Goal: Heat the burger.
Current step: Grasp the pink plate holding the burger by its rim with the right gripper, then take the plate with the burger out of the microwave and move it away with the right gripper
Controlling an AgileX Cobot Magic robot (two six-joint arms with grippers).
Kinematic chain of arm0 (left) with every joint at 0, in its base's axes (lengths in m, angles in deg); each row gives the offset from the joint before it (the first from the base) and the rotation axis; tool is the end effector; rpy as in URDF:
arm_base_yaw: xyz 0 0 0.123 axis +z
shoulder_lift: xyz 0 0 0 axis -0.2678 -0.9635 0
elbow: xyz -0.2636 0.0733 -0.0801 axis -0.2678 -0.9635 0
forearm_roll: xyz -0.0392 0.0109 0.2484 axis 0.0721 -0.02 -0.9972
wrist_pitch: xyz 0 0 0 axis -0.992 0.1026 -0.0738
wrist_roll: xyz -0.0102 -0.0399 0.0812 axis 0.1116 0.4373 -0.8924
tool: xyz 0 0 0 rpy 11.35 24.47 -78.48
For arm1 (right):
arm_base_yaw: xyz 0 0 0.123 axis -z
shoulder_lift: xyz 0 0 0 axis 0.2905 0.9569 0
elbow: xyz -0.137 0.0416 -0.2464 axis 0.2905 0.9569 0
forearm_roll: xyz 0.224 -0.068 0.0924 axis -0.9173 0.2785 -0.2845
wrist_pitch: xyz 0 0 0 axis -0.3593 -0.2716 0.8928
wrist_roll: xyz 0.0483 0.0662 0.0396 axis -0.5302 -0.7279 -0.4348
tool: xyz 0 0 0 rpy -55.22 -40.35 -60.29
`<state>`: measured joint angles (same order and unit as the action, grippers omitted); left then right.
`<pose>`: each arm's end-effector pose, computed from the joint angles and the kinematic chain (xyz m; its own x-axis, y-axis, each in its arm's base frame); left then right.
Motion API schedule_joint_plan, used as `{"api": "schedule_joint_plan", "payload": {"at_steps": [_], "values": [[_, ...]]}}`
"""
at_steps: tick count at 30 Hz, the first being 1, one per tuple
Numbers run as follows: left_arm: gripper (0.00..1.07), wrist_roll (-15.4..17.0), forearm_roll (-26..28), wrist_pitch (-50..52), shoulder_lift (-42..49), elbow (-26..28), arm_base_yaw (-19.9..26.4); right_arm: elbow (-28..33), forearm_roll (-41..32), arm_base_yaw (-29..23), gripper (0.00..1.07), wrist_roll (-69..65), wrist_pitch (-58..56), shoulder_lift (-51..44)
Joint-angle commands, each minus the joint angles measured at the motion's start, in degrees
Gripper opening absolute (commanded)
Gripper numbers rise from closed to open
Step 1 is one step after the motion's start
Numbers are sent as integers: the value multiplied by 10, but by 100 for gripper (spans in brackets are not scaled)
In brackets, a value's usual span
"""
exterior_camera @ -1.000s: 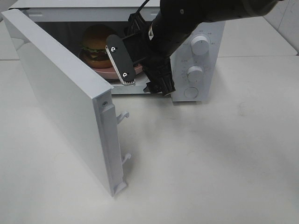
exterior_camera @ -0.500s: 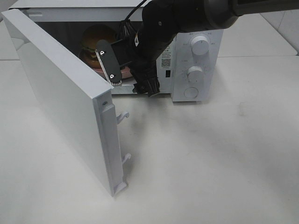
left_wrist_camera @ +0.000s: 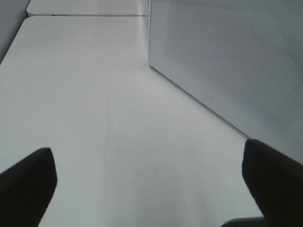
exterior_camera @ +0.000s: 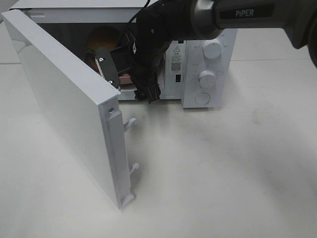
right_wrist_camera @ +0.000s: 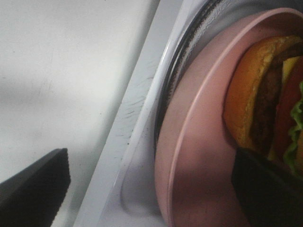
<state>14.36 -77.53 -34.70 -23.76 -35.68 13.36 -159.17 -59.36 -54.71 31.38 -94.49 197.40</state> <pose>-0.0087 -0.0037 0.2798 -0.4565 -0.0132 -0.8896 0.0634 0.9969 -0.0473 0.4070 0.3070 0.1736 0.4343 -0.8975 -0.0760 -0.7101 -0.2892 -0.6420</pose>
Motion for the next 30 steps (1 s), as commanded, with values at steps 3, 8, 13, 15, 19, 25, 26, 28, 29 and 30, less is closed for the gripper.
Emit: {"api": "schedule_joint_plan", "payload": {"at_steps": [3,8,13,15,19,25,26,28,29,30], "values": [[100,1,2,5,2,1,-1,-40,1,-2,87,-3,-15,21],[100,1,2,5,2,1,-1,-68,-2,4,81,-3,-29,40],[100,1,2,5,2,1,-1,-70,-2,8,65,-2,-28,41],[100,1,2,5,2,1,-1,-70,-3,9,37,-2,-18,41],[100,1,2,5,2,1,-1,-70,-3,9,12,-2,-11,41],[100,1,2,5,2,1,-1,-70,-10,9,0,-3,6,41],[100,1,2,5,2,1,-1,-70,-10,9,0,-3,6,41],[100,1,2,5,2,1,-1,-70,-10,9,0,-3,6,41],[100,1,2,5,2,1,-1,-70,-10,9,0,-3,6,41],[100,1,2,5,2,1,-1,-70,-10,9,0,-3,6,41]]}}
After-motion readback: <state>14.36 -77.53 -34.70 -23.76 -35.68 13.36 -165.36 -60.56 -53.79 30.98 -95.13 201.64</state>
